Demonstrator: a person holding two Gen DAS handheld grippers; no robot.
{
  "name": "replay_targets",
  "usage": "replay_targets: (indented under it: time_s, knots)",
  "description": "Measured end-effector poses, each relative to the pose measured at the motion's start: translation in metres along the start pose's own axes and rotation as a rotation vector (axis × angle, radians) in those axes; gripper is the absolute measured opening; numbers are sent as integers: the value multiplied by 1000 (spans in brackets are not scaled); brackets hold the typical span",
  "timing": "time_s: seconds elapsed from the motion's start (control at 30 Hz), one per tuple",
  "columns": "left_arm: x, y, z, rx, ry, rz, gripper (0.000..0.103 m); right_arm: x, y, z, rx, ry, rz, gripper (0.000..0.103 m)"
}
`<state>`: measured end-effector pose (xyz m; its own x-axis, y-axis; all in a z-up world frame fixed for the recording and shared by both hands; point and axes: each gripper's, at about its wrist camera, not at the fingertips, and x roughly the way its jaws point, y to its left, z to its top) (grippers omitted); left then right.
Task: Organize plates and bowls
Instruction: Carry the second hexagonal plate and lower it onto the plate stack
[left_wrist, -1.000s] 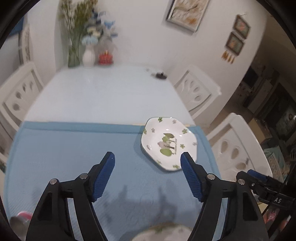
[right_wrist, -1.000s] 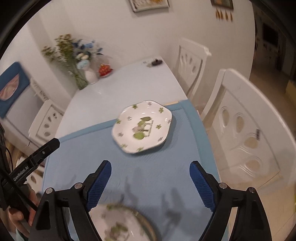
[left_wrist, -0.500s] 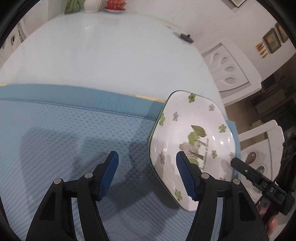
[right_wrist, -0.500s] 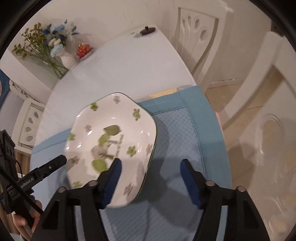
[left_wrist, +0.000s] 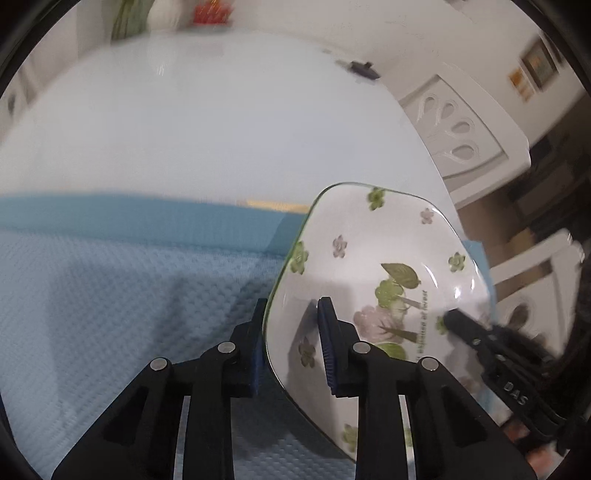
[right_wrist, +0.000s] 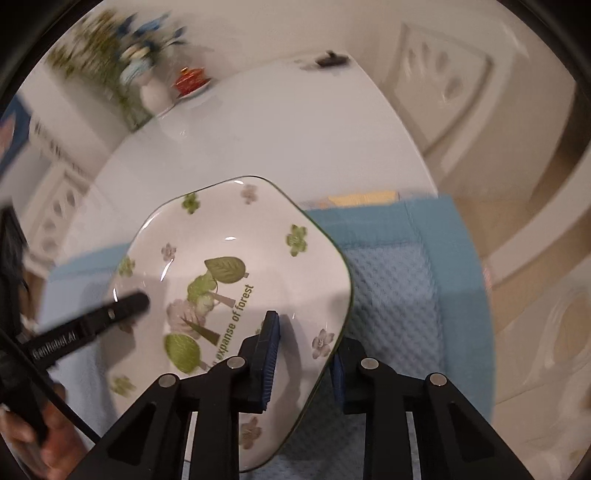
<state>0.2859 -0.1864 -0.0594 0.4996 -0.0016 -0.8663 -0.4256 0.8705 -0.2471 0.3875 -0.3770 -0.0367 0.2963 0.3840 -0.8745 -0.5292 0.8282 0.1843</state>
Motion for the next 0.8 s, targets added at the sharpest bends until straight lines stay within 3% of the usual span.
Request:
replay_targets:
  time_s: [0.17, 0.47, 0.8]
  knots:
    - [-23, -10, -13, 127, -52, 25, 22, -23, 16, -10, -126, -54, -66, 25]
    - [-66, -6, -38, 182, -80, -21, 21, -51, 25, -31, -139, -54, -29, 25]
    - [-164, -16, -76, 217, -179, -75, 21, -153, 60, -70, -176, -138, -46, 25]
